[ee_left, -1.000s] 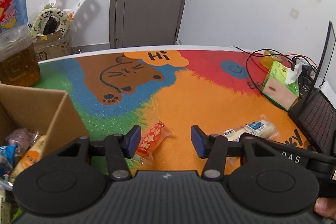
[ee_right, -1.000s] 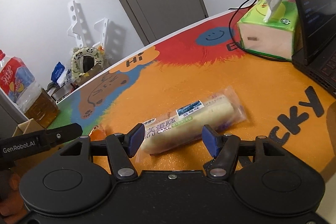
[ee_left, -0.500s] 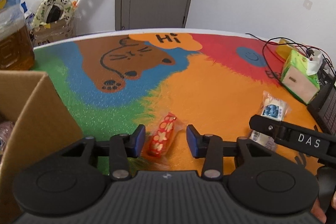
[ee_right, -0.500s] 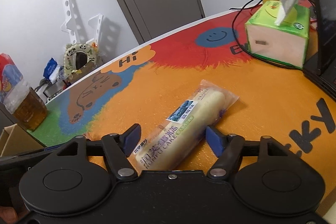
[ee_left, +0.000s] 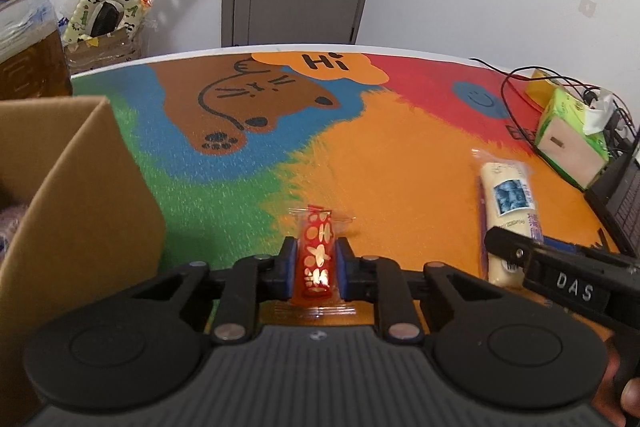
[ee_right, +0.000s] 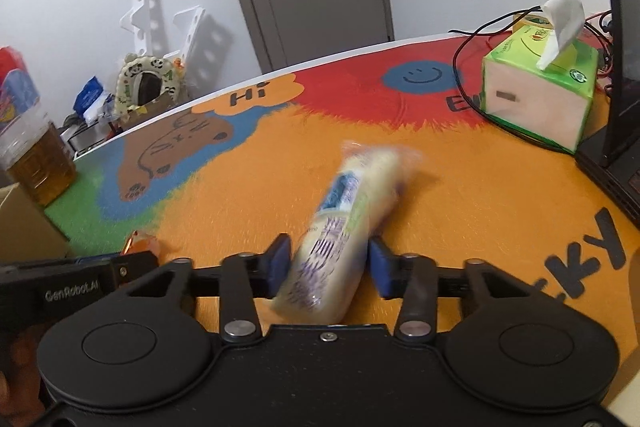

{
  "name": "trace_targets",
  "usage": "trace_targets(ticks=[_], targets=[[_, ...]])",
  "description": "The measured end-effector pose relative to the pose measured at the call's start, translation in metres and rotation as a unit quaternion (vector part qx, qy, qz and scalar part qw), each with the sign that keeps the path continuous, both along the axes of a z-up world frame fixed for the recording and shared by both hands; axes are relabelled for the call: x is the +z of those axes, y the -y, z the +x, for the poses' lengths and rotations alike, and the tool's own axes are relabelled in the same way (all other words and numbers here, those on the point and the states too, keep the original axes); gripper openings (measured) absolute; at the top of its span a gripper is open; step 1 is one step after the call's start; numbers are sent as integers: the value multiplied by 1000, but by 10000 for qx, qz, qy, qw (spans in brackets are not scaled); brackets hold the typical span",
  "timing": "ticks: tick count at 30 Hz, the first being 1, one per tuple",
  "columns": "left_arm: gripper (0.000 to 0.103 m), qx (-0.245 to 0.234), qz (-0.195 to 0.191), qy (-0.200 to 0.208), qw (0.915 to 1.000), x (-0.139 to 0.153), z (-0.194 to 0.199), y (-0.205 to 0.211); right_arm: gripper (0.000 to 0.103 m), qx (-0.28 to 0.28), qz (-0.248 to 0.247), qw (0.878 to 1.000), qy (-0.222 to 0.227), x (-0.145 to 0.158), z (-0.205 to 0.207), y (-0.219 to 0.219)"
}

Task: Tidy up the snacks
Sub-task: 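Grasp the small red candy with the left tool while the right tool grasps the cream cake roll, then carry the red candy in the left tool while the right tool carries the cake roll into the box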

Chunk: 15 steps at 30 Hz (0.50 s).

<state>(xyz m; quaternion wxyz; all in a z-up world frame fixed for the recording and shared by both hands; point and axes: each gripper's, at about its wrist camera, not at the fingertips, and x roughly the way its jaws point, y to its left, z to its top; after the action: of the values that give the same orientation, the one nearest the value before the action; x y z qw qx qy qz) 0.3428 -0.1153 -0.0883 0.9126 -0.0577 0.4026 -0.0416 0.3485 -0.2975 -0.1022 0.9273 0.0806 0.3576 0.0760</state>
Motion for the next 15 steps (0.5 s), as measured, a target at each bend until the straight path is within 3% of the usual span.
trace_targets(ticks=[6,15], targets=[[17,-68,-186,47,9998,7,-19,0,27,-30,237,9997,80,6,-21,9],[17,-67,-433,404,9982,40,-51,-14,26,90,422,9982,420,31,-44,2]])
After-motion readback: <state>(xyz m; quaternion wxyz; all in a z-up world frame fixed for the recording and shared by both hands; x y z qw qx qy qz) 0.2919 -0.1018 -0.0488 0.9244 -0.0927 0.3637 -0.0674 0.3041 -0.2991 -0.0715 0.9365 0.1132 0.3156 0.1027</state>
